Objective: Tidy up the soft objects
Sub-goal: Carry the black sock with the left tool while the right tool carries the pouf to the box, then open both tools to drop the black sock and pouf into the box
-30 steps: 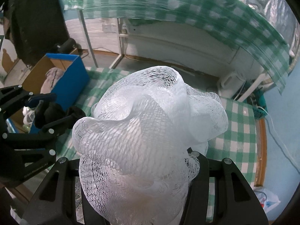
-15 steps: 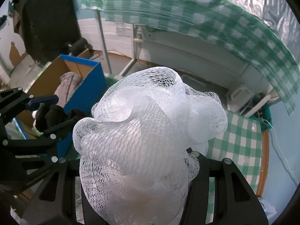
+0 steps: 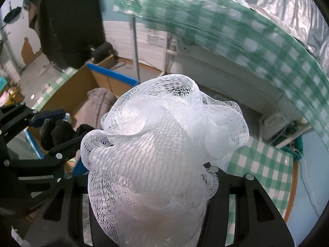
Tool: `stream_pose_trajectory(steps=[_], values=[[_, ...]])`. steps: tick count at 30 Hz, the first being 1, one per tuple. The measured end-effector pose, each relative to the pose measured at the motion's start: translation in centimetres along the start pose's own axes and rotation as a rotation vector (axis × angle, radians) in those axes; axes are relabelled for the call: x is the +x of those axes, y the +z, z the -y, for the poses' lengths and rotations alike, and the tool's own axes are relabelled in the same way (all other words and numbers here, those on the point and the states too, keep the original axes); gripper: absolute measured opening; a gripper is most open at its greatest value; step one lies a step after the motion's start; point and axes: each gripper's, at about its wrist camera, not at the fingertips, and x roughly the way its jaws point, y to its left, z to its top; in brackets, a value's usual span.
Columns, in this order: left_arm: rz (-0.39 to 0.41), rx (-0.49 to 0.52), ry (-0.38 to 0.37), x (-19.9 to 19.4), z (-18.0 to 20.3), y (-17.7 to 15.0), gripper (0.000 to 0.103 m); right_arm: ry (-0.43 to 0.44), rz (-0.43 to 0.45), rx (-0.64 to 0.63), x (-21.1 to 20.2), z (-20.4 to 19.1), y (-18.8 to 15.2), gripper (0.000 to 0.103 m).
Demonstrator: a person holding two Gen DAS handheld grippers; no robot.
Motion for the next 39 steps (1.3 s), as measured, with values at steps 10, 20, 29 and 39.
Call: stream_pose_trajectory(steps=[10,20,29,39], values=[[-0.023,-0.129,0.058,0.7,-6.6,-2.0,0.048,0.036,0.032,-0.076,0.6,-5.5,3.9,0.050],[-0.084,-0.270,0.118,2.8,-12.7,-4.4,0.048,0.085,0.038,-0.155,2.8,-11.3,7.6,0.050],[-0.131,-0.389,0.170,3.9,-16.2,-4.8,0.049,0.102,0.001,-0.232,5.8,-15.1,9.6,0.051],[-0.184,-0.386,0.273,4.8,-16.9,-5.3,0.064,0.115,-0.040,-0.355,8.2,-17.8,10.6,0.064]])
